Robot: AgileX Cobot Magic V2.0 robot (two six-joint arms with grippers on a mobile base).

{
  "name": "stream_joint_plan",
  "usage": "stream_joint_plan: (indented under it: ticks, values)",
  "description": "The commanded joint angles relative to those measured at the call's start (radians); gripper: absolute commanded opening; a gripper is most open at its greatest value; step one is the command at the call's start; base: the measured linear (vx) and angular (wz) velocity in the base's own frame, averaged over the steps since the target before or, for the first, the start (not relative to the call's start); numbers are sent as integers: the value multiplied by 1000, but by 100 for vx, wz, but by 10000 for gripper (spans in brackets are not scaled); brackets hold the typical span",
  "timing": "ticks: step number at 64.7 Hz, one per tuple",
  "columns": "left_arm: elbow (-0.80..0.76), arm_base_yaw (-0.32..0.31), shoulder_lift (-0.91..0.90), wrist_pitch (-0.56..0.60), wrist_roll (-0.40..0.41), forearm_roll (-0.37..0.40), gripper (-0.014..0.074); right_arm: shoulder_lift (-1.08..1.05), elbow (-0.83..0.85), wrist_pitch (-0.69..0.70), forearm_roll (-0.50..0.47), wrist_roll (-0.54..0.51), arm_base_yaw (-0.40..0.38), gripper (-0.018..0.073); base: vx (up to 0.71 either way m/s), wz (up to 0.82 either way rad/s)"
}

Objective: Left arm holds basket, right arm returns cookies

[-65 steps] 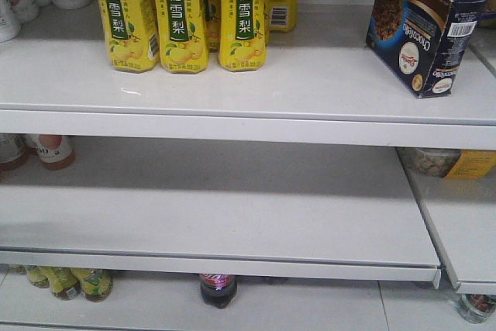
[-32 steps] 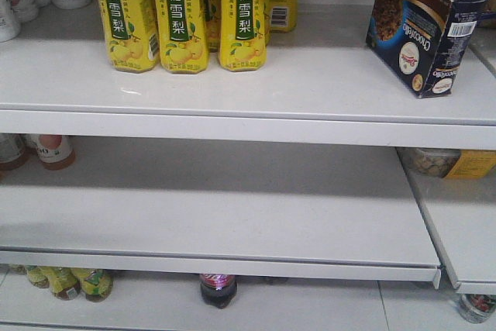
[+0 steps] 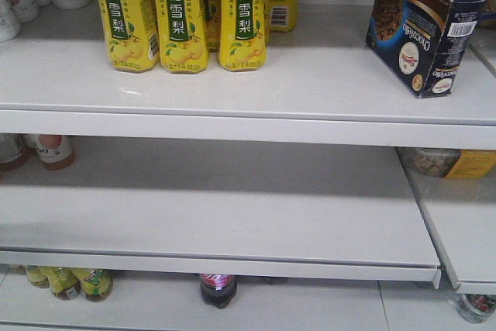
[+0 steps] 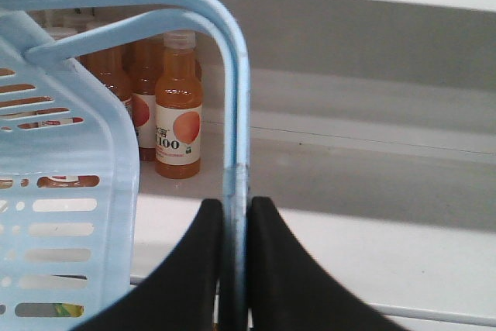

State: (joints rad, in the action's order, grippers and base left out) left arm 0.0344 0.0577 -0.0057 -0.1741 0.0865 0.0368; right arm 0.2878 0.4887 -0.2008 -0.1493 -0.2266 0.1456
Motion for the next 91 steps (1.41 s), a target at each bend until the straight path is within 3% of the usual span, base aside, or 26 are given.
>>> stream_joint_plan:
  ticks: [1, 24, 40, 66, 91]
  values:
    - [-30, -7, -19, 103, -21, -10, -3, 4, -25, 120, 23, -4, -45, -6, 0, 0]
    - [-30, -7, -19, 103, -21, -10, -3, -151, -320, 254, 4, 111, -238, -6, 0, 0]
    - [-30, -7, -19, 103, -21, -10, -3, -316, -537, 333, 5, 159, -236, -6, 0, 0]
    - [-30, -7, -19, 103, -21, -10, -3, -313, -536, 154, 42, 111, -237, -6, 0, 0]
    - [-30, -7, -19, 103, -21, -10, -3, -312, -535, 142, 42, 111, -237, -6, 0, 0]
